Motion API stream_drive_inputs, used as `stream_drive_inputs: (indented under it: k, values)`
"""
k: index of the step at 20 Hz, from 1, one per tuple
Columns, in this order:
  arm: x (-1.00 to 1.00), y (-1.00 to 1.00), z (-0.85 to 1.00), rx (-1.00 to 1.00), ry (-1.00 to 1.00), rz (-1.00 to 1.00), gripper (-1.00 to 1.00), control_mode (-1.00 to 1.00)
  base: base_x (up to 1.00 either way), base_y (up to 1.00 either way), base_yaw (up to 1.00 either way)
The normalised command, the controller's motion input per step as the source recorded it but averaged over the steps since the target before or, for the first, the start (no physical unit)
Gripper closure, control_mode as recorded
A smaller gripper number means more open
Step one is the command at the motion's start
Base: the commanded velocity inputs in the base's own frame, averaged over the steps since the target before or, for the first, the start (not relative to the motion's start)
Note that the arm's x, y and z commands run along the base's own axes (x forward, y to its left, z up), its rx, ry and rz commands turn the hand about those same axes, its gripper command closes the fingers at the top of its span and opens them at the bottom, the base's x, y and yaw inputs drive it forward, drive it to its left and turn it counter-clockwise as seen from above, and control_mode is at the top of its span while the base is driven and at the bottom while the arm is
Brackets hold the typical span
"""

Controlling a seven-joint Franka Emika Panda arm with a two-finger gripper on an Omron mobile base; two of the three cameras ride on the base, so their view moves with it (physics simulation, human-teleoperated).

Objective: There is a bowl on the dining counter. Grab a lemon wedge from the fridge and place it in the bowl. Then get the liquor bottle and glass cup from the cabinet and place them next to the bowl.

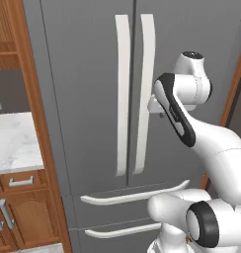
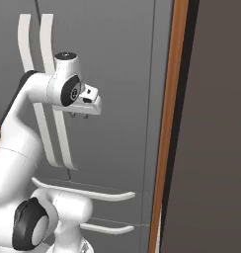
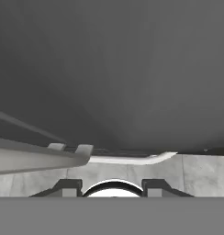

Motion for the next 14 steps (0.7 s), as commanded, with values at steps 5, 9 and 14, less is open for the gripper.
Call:
stream_drive_inputs:
  k: [5,9,14]
  values:
    - [0.00,0.00,0.00,0.00,0.00,0.00,-1.00,1.00,-0.22,0.18,0.00]
    - [0.00,0.00,0.00,0.00,0.00,0.00,-1.00,1.00,-0.49,0.45,0.00]
    - [0.00,0.00,0.00,0.00,0.00,0.00,-1.00,1.00,-0.66,0.32,-0.01]
